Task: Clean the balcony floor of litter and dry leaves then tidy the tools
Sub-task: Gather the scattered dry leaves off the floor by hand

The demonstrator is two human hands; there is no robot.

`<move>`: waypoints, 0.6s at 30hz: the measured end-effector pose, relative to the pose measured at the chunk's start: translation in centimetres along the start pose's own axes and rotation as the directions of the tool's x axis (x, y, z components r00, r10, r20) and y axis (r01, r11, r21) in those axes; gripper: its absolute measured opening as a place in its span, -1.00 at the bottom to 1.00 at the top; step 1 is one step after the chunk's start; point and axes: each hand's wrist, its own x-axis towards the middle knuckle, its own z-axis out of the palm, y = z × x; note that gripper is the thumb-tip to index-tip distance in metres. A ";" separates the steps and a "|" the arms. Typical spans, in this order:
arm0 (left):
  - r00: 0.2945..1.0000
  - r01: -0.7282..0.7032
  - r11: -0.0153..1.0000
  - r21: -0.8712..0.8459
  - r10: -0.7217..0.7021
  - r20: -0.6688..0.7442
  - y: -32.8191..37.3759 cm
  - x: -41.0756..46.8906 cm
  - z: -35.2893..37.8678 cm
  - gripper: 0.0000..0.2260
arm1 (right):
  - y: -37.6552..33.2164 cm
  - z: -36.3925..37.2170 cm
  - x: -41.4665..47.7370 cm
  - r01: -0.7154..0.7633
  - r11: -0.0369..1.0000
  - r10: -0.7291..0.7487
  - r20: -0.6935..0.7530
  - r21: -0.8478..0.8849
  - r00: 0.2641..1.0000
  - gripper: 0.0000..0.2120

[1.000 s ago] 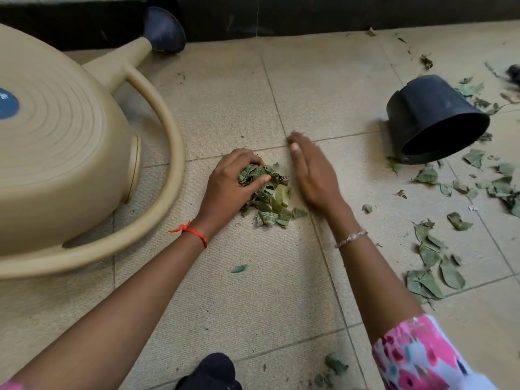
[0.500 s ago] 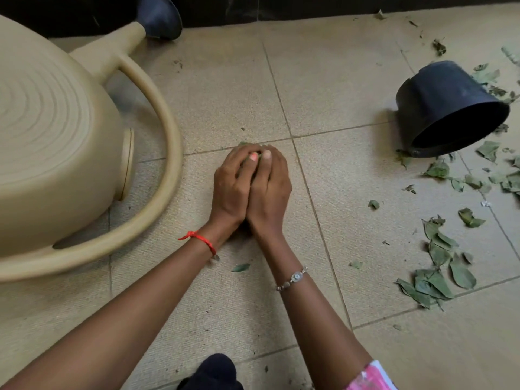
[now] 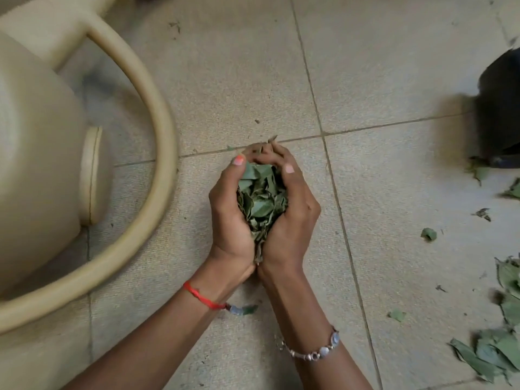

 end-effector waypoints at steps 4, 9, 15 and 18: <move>0.996 -0.063 0.990 0.122 0.071 -0.056 0.1 0.5 -0.5 -0.71 | 0.6 0.5 0.1 0.104 0.987 -0.109 -0.037 -0.120 0.993 -0.72; 0.978 0.116 0.993 -0.010 -0.116 -0.176 1.8 0.3 0.9 -0.78 | -0.6 1.8 -0.1 -0.044 0.993 0.028 -0.150 -0.107 0.988 -0.76; 0.900 0.294 0.899 -0.325 -0.375 -0.223 6.9 -6.3 10.1 -0.57 | -11.6 2.5 -3.8 -0.345 0.920 0.371 -0.134 0.186 0.919 -0.86; 0.870 0.363 0.847 -0.388 -0.457 -0.185 12.7 -12.2 19.3 -0.54 | -21.9 3.6 -7.6 -0.346 0.888 0.400 -0.136 0.303 0.906 -0.80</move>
